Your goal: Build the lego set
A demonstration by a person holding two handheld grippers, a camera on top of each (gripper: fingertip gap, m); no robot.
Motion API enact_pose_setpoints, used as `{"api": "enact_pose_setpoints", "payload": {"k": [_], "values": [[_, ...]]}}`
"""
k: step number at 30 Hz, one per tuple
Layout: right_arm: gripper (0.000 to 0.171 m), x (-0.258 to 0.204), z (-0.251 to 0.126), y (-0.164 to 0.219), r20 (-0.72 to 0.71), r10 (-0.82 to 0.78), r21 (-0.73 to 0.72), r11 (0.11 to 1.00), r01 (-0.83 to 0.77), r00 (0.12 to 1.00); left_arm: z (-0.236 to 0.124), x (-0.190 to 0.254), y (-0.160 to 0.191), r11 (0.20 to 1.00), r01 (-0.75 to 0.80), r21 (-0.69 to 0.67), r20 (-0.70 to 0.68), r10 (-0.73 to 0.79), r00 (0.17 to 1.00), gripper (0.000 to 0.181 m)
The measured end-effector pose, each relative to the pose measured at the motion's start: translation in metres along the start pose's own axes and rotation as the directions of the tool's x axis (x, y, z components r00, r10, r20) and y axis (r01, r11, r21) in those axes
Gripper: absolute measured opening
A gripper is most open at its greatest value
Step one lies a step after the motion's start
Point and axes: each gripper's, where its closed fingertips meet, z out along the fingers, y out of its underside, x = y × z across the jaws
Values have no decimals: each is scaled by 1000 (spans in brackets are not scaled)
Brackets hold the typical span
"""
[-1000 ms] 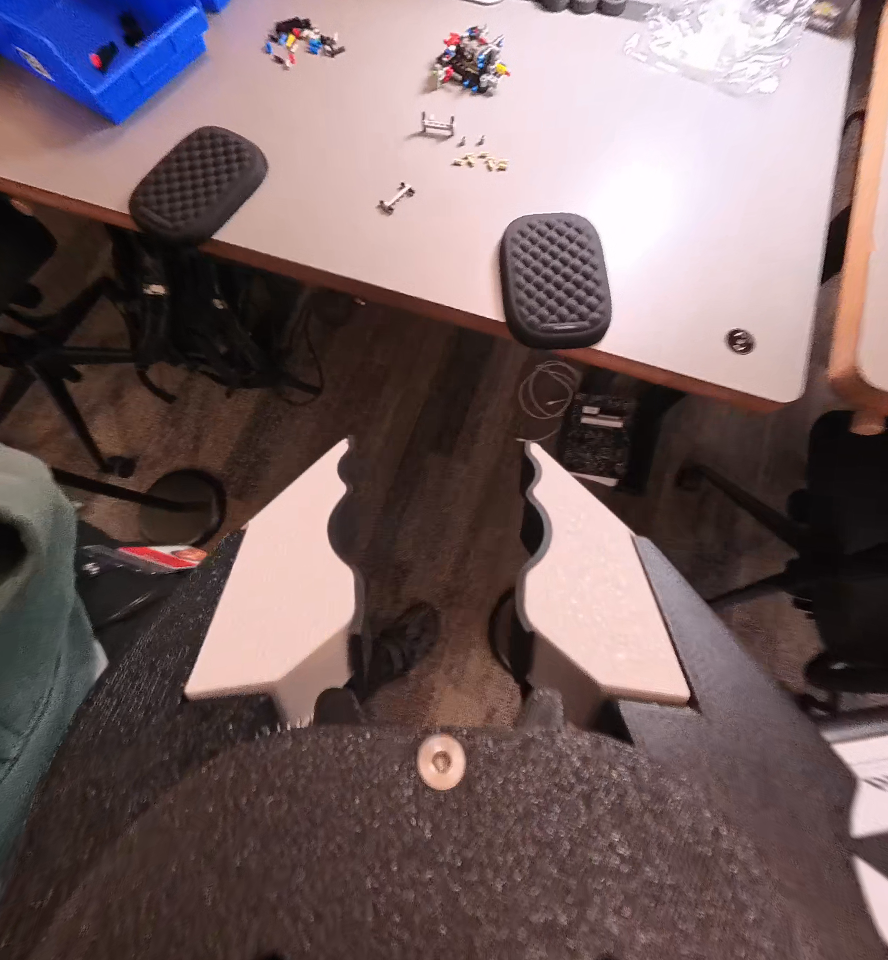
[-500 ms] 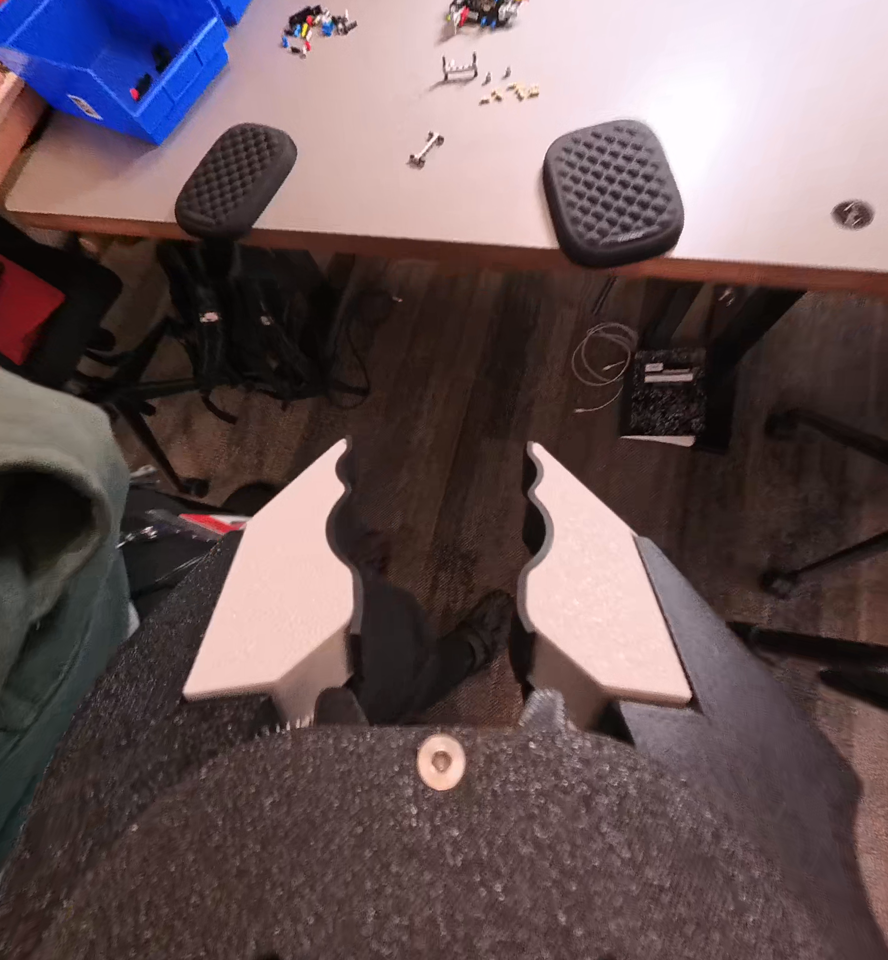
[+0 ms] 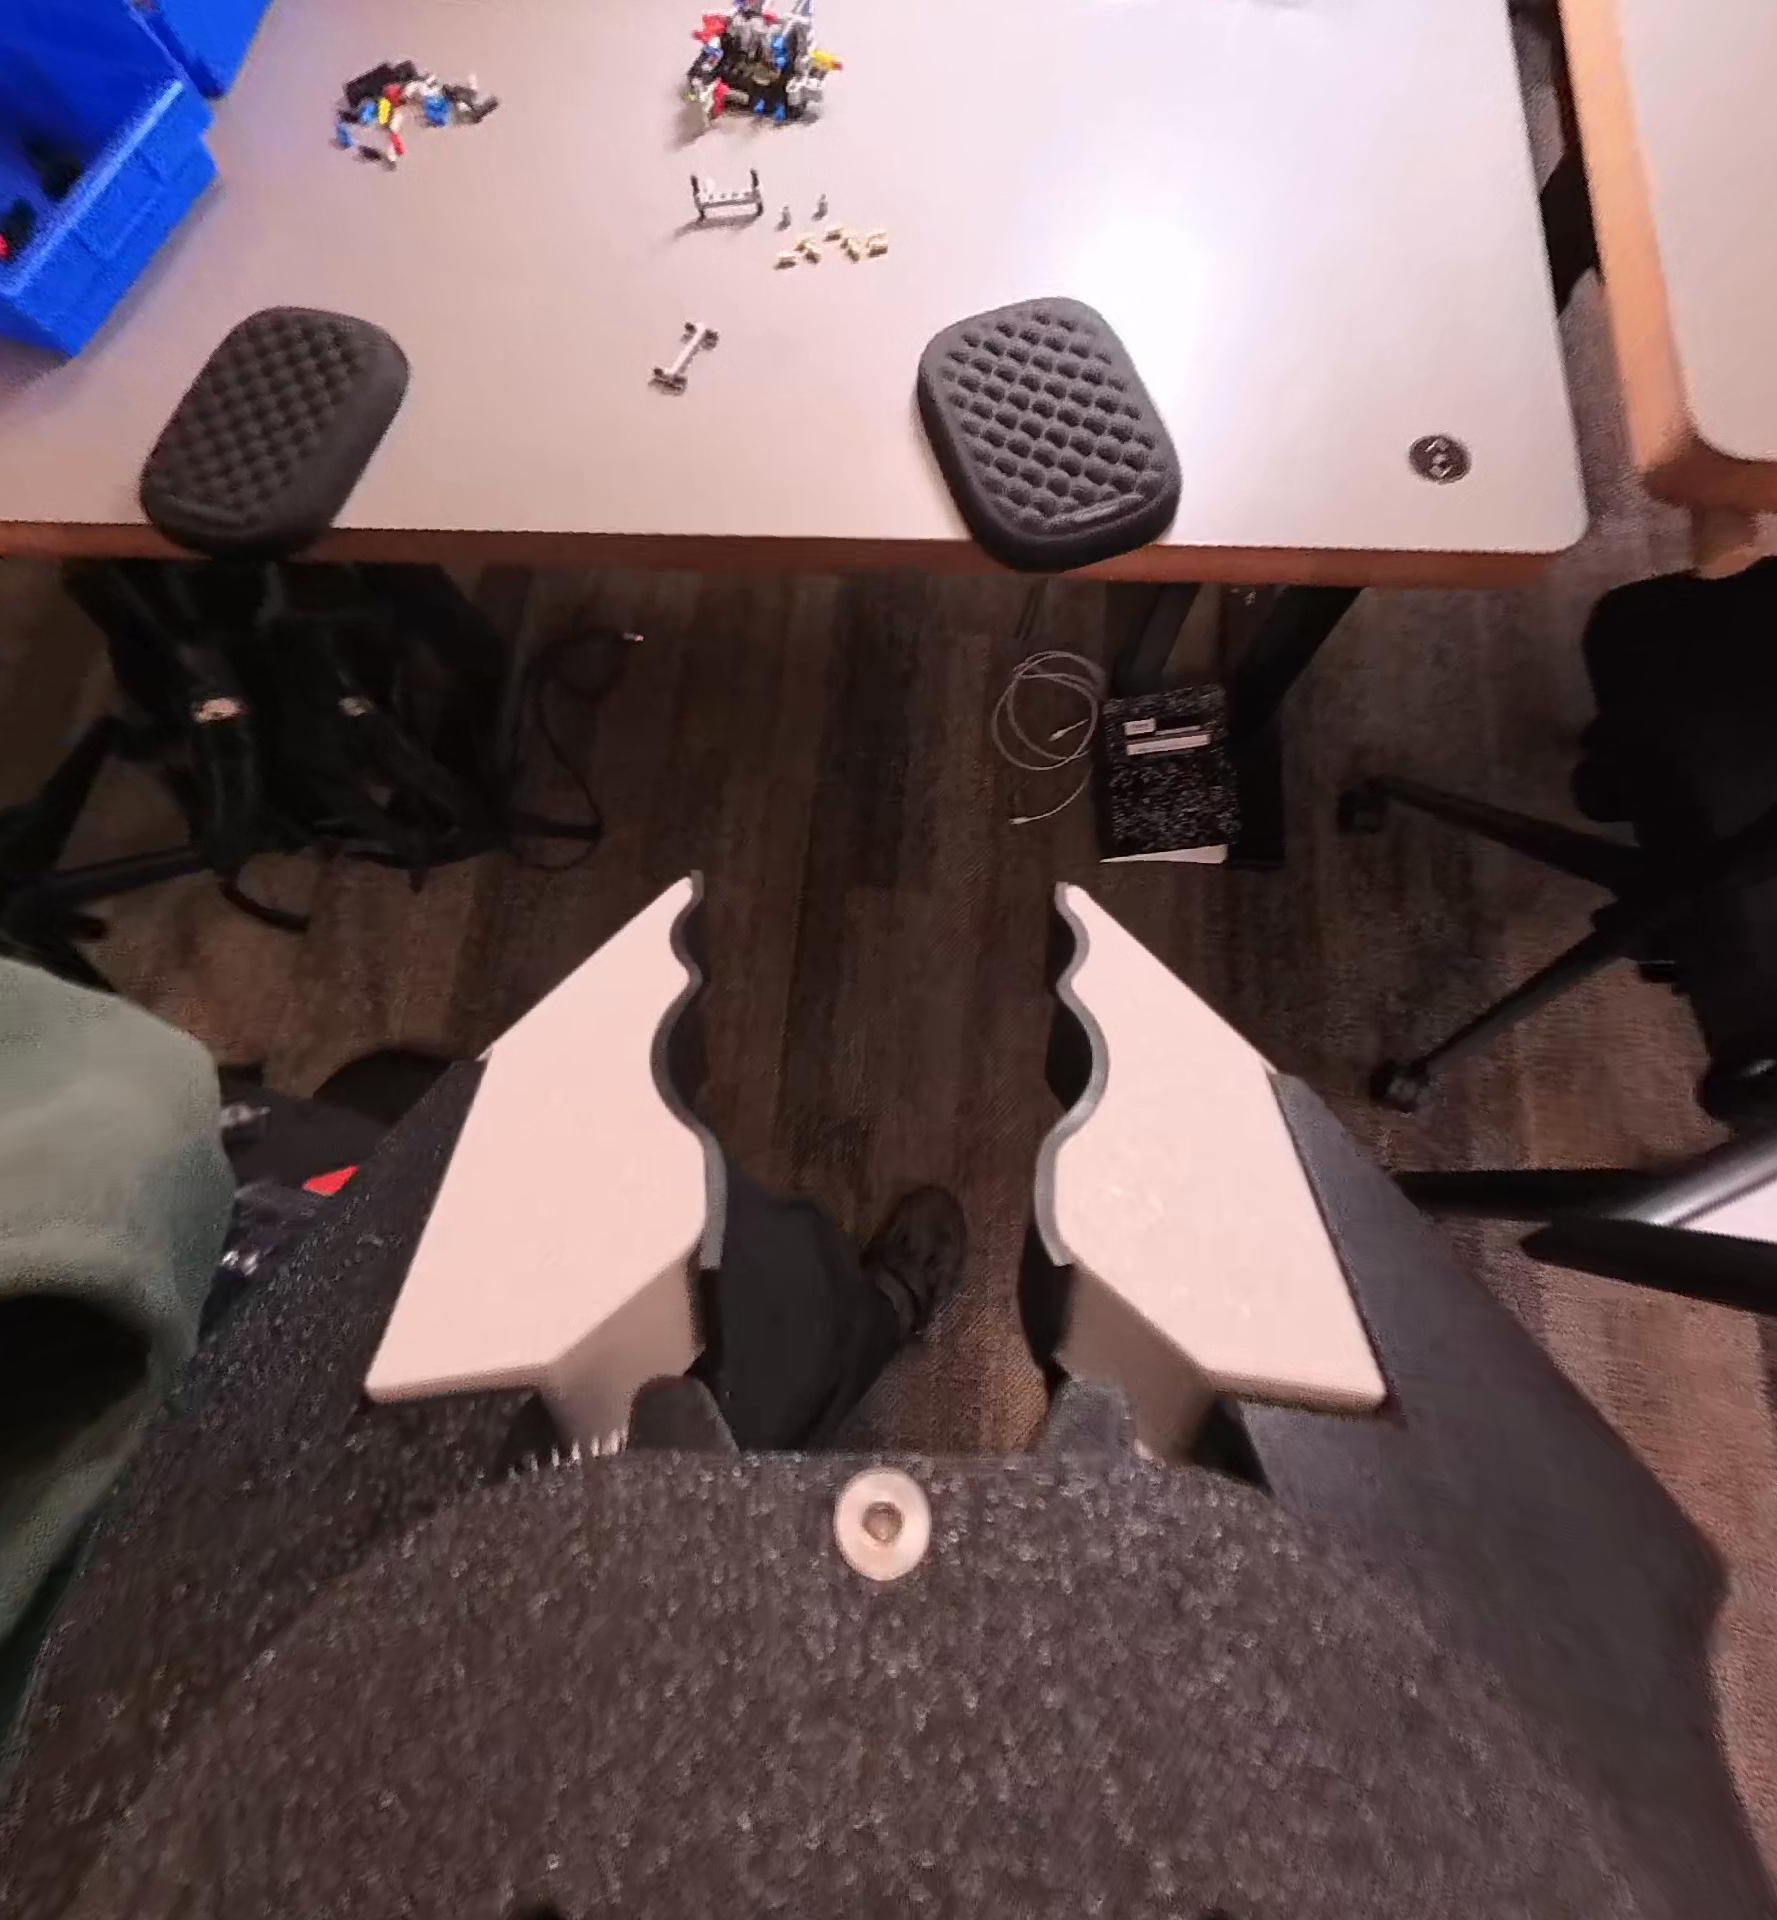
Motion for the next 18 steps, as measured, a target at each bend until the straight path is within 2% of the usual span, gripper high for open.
{"api": "enact_pose_setpoints", "payload": {"k": [4,8,11,13,15,18], "values": [[67,-4,13,2,-70,-83,-14,997,82,994,36,-9,0,998,-44,42,13,44,999,65],[66,5,36,30,-86,-122,-33,992,120,989,52,-11,-13,996,-12,93,53,7,999,56],[47,31,55,45,-127,-61,28,998,65,990,59,-7,-11,995,-17,93,99,8,995,39],[5,51,69,46,-149,-17,99,995,32,989,67,1,-9,995,-21,92,109,11,994,18],[0,70,85,43,-184,-8,153,988,37,983,82,12,-10,995,-32,91,106,22,994,0],[0,90,113,41,-188,-3,206,978,43,982,120,34,-8,996,-42,75,63,38,997,8]]}}
